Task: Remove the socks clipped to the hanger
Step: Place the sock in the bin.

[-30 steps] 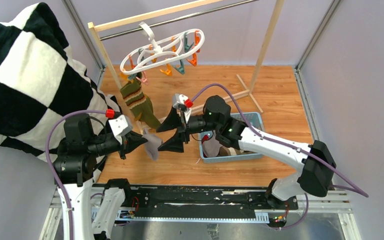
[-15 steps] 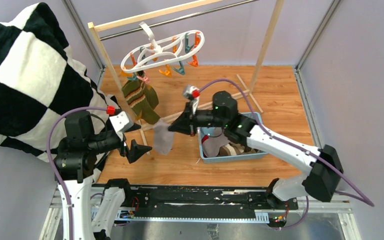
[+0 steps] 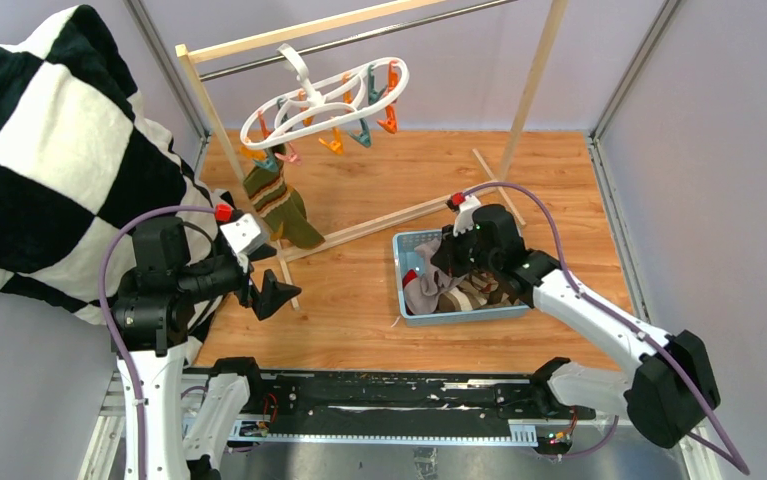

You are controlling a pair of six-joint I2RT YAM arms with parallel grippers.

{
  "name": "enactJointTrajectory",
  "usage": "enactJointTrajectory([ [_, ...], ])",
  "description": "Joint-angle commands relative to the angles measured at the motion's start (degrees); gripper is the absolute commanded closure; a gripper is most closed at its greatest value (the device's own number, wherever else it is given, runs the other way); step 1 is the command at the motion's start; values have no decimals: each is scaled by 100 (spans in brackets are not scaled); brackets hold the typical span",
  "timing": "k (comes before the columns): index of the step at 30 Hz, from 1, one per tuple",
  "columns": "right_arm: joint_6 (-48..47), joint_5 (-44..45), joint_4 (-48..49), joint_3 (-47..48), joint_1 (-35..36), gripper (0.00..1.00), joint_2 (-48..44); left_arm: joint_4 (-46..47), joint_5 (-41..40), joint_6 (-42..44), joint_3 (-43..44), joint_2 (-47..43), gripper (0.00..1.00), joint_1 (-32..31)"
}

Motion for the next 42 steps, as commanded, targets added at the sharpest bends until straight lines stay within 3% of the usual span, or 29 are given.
enactJointTrajectory([
  [1,-192,744,-339,19,-69,84,435,2,-252,-128,-14,32,0,-23],
  [7,-322,1133,-756,519,-67,53,305,70,-712,-377,-30,98,0,-14],
  [11,119,310,-495,611,-94,44,181,373,-1084,-720,-127,96,0,-14],
  [15,607,-413,14,306,-192,49,603,582,-1364,-998,-156,118,0,-14],
  [18,1012,-793,722,-192,-480,62,919,617,-1582,-1065,-118,134,0,-19],
  [23,1169,-486,1479,-959,-564,71,1356,689,-1845,-1149,-69,209,0,-10],
  [25,1081,26,1465,-1040,-529,69,1294,769,-1907,-1226,-75,262,0,2],
  [29,457,1739,1423,-855,126,48,328,863,-2014,-1244,-29,388,0,143],
  [32,-80,2229,1653,-321,786,36,71,863,-1810,-1186,88,549,0,442],
  [36,-417,2011,2049,684,1429,26,660,859,-1562,-1162,342,756,0,764],
  [42,-1346,1921,2442,2471,2578,14,2360,715,-1135,-1214,684,899,0,1181],
])
